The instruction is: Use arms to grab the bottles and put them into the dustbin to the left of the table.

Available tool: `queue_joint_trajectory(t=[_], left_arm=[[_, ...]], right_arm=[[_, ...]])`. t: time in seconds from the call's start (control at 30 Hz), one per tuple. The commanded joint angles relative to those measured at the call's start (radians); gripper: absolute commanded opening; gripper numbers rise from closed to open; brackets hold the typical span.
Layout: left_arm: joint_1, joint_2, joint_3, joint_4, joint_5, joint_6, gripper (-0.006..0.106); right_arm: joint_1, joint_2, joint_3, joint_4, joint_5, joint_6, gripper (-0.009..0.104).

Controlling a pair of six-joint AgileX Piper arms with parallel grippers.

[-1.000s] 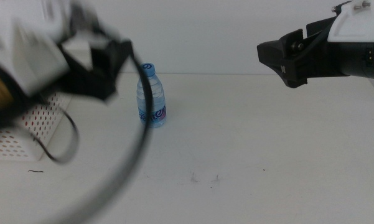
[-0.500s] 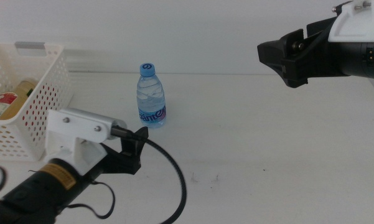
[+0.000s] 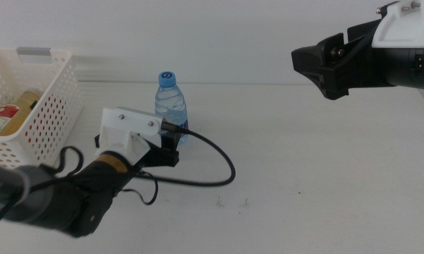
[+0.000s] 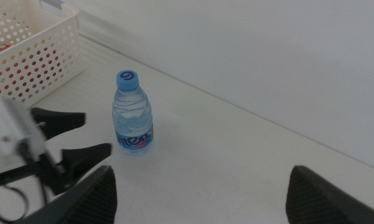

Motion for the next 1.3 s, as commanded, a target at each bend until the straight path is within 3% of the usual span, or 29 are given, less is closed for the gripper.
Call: queue_joint_trajectory(t=[0.0, 0.5, 1.1, 1.2, 1.27], left_arm=[[0.014, 0.048, -0.047, 0.023, -0.02, 0.0, 0.094], [0.016, 0.271, -0.258, -0.03, -0.027, -0.002, 0.094], [0.053, 0.362, -0.46, 0.011, 0.041, 0.001, 0.094], [0.053, 0.384, -0.475, 0.014, 0.048, -0.004, 0.091], [0.053, 0.393, -0.475, 0.014, 0.051, -0.028, 0.083]], right_arm=[[0.002, -0.006, -0.005, -0.004, -0.008, -0.007, 0.091], [0.002, -0.006, -0.005, -0.004, -0.008, -0.007, 0.091], [0.002, -0.006, -0.005, -0.004, -0.008, -0.007, 0.091], [0.002, -0.006, -0.005, -0.004, -0.008, -0.007, 0.091], [0.002, -0.006, -0.005, -0.004, -0.008, -0.007, 0.091]])
